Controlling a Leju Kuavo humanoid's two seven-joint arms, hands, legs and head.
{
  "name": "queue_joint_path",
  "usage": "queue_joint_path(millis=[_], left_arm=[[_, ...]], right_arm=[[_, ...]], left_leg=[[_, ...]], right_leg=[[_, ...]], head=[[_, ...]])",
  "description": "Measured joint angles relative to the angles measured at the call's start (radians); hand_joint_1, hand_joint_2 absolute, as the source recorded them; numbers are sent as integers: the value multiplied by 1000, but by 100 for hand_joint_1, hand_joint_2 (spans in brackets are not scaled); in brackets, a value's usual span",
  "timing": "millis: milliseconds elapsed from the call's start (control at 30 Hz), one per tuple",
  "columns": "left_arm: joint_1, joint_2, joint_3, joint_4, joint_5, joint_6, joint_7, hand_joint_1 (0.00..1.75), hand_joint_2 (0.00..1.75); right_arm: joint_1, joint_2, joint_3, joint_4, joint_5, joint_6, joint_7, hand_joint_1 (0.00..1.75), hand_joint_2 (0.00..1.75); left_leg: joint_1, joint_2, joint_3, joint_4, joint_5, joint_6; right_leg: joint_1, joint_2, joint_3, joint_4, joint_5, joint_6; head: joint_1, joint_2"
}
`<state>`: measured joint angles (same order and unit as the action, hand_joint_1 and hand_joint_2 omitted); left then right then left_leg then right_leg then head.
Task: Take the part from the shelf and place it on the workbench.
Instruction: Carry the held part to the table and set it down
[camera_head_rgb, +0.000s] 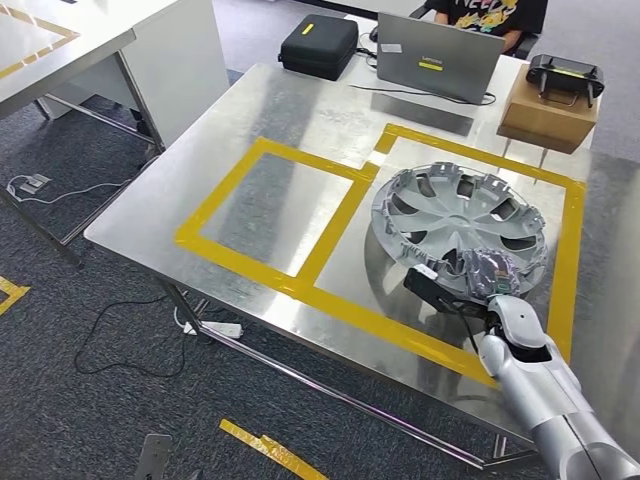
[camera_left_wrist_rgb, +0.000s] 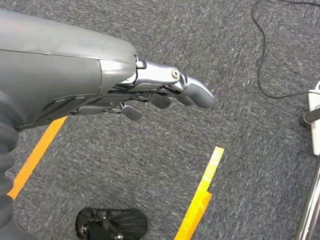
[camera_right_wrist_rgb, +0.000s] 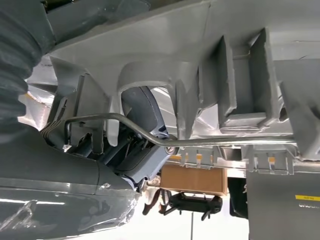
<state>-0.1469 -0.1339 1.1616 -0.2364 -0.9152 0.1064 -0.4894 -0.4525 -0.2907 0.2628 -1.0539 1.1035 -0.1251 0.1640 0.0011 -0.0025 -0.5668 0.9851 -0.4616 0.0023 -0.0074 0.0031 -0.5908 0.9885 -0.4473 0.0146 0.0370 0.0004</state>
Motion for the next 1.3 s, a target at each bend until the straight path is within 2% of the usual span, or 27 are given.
queue_joint_path(millis=[333, 600, 1300], left_arm=[[0, 0, 0, 0, 0, 0, 0, 0, 175], [0, 1, -1, 0, 4, 4, 3, 0, 175], [-1, 2, -5, 0, 8, 10, 3, 0, 175]], right_arm=[[0, 0, -3, 5, 4, 0, 3, 175, 175], [3, 0, -33, 7, 78, 0, 50, 175, 175], [12, 0, -79, 9, 92, 0, 16, 175, 175]], left_leg=[[0, 0, 0, 0, 0, 0], [0, 0, -1, 0, 0, 0], [0, 0, -2, 0, 0, 0]], right_leg=[[0, 0, 0, 0, 0, 0], [0, 0, 0, 0, 0, 0], [0, 0, -1, 0, 0, 0]], head=[[0, 0], [0, 0], [0, 0]])
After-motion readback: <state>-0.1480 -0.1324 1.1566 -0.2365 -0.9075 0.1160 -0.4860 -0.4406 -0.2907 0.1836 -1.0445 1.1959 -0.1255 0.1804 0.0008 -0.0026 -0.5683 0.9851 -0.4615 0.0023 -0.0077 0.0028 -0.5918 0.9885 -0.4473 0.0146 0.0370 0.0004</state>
